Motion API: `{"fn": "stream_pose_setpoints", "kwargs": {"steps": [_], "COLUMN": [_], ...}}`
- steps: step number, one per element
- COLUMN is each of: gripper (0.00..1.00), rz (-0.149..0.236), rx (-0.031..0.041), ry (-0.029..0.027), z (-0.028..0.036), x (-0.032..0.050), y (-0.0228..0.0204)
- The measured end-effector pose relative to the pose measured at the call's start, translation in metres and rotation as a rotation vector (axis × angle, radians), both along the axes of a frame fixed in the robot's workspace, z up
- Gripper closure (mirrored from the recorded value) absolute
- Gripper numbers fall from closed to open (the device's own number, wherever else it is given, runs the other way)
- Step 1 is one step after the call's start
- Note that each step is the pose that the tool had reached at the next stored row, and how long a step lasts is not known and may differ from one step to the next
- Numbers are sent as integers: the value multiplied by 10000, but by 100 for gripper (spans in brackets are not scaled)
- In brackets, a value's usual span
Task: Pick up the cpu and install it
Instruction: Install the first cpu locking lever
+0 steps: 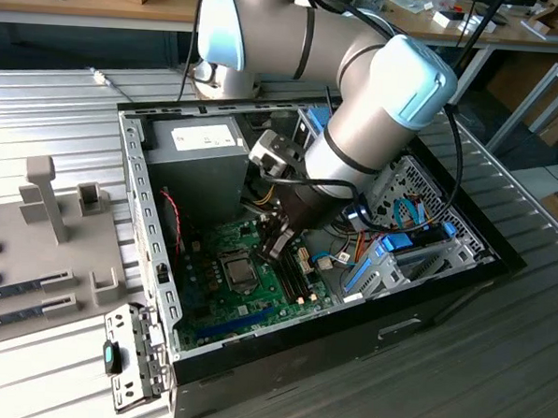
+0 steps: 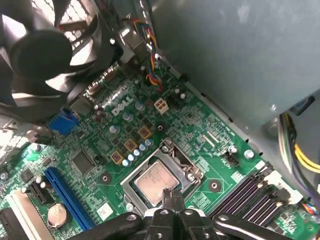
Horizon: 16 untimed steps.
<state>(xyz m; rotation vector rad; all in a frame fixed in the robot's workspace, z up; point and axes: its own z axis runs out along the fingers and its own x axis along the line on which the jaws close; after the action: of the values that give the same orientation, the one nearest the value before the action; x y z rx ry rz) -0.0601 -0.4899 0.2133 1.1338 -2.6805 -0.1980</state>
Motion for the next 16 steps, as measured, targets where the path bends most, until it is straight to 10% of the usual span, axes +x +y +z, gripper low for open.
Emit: {"fn": "stream_pose_setpoints", "kwargs": {"steps": [11, 16], "gripper": [89, 89], "rz": [167, 943], "rx": [153, 179], "ry": [32, 38], "z": [-175, -194], "x": [9, 31], "y": [-112, -119]}}
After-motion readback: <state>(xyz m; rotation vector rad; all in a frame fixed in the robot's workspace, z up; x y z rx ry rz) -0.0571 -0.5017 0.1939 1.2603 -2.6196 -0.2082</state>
